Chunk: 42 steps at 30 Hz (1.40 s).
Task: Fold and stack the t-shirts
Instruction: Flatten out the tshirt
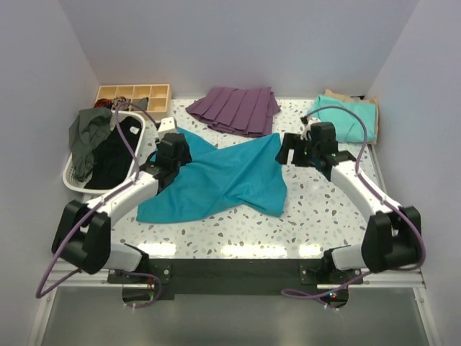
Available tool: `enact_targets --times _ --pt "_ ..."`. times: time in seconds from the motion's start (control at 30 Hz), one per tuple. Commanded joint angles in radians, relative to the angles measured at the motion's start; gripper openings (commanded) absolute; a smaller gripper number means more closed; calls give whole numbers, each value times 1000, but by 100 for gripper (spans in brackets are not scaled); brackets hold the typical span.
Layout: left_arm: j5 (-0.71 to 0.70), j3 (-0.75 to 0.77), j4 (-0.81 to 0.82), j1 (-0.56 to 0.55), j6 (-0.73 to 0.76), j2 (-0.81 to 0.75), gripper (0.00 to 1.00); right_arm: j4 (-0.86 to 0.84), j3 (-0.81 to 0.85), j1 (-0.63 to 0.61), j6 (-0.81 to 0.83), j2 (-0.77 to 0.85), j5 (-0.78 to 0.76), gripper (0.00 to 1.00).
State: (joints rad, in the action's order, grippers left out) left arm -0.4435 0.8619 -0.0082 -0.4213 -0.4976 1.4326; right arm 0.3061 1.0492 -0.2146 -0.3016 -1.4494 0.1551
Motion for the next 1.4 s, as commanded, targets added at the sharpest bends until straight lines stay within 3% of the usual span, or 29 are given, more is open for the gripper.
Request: enact_targets --times 0.0,0.27,0.5,0.67,0.8,0.83,1.1,1.37 --pt "-38 -131 -151 -17 -149 -106 51 50 -173 -3 -57 200 103 86" --pt "-70 -333 -350 -117 -413 -297 50 172 -356 -32 -105 348 149 77" --pt "-100 -369 -472 -191 -539 -344 50 116 -505 -116 -217 392 181 72" --pt "-113 -386 -502 -206 -568 -337 50 -16 -581 -164 -268 374 204 70" --pt "-123 -391 -510 -212 -570 -339 50 -100 -589 -167 -268 317 212 57" --pt "-132 -391 -510 -212 -568 -342 50 -116 -588 -167 -265 305 212 49" --pt "-155 -379 -507 -212 -553 -339 50 -104 -535 -170 -217 221 164 56" --pt "-170 -383 -526 -212 -547 -367 51 16 -528 -180 -177 319 64 63"
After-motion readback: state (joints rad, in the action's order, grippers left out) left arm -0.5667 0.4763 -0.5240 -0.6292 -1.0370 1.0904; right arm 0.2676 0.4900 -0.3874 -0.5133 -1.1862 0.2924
